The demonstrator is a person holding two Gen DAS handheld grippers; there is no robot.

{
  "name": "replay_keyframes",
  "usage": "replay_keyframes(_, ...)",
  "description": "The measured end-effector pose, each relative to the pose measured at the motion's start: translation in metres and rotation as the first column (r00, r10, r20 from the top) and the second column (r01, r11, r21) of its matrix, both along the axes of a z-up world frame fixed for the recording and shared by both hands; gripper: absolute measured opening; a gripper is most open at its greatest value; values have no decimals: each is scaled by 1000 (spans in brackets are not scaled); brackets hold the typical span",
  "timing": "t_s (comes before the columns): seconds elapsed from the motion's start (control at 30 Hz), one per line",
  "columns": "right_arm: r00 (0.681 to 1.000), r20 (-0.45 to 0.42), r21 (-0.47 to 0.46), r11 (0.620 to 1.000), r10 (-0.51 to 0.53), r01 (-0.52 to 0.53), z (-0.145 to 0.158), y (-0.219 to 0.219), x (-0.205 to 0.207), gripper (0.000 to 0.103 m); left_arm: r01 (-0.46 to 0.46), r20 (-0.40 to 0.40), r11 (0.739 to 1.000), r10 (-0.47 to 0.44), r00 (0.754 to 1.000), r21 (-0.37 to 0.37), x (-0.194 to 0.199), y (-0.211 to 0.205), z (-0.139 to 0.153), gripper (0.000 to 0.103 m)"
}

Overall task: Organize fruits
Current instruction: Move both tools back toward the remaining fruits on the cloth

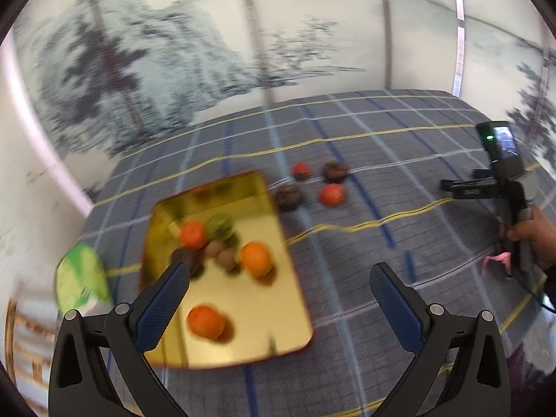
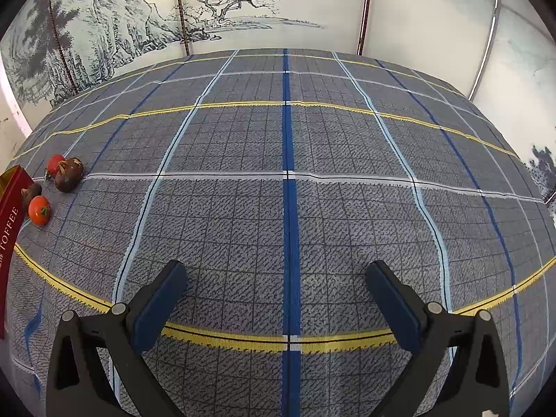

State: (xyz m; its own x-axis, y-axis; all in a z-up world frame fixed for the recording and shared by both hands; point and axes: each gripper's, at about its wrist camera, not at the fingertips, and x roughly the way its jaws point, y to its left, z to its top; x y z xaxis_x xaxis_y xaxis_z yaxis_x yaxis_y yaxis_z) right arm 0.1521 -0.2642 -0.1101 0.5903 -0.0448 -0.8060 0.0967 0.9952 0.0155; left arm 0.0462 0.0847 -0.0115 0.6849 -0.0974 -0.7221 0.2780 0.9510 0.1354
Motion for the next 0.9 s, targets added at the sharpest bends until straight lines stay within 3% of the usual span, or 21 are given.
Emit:
replay_keyframes(0.13, 1000, 0, -1, 1000, 2, -2, 0, 1, -3, 102, 197, -50, 979, -199, 979, -42, 37, -21, 7, 103)
replay_keyframes(0.2, 1000, 0, 1, 1000, 3, -3, 0, 1, -5, 103, 346, -73, 938, -345, 936, -9, 58, -35, 7, 102)
replay_keyframes(0.3, 1000, 0, 1, 1000, 3, -3, 0, 1, -2, 103, 492, -150, 865, -476, 867, 97, 93, -54, -3, 98)
replay_keyframes(0.37, 1000, 0, 2, 1000, 3, -3, 0, 1, -2, 103, 552, -223, 823, -518, 826, 136, 118, -63, -13, 84)
replay_keyframes(0.47, 1000, 0, 2, 1000, 3, -3, 0, 1, -2, 103, 609, -309, 777, -546, 779, 160, 152, -71, -28, 69)
replay_keyframes(0.53, 1000, 0, 2, 1000, 3, -3, 0, 1, -2, 103, 642, -383, 753, -556, 738, 143, 174, -75, -42, 69)
replay_keyframes(0.7, 1000, 0, 2, 1000, 3, -3, 1, 1, -2, 103, 697, -462, 702, -575, 676, 146, 197, -76, -66, 68)
replay_keyframes(0.8, 1000, 0, 3, 1000, 3, -3, 0, 1, -2, 103, 710, -499, 691, -572, 651, 134, 209, -73, -78, 65)
replay_keyframes(0.9, 1000, 0, 3, 1000, 3, -3, 0, 1, -2, 103, 699, -524, 702, -547, 653, 138, 218, -66, -89, 62)
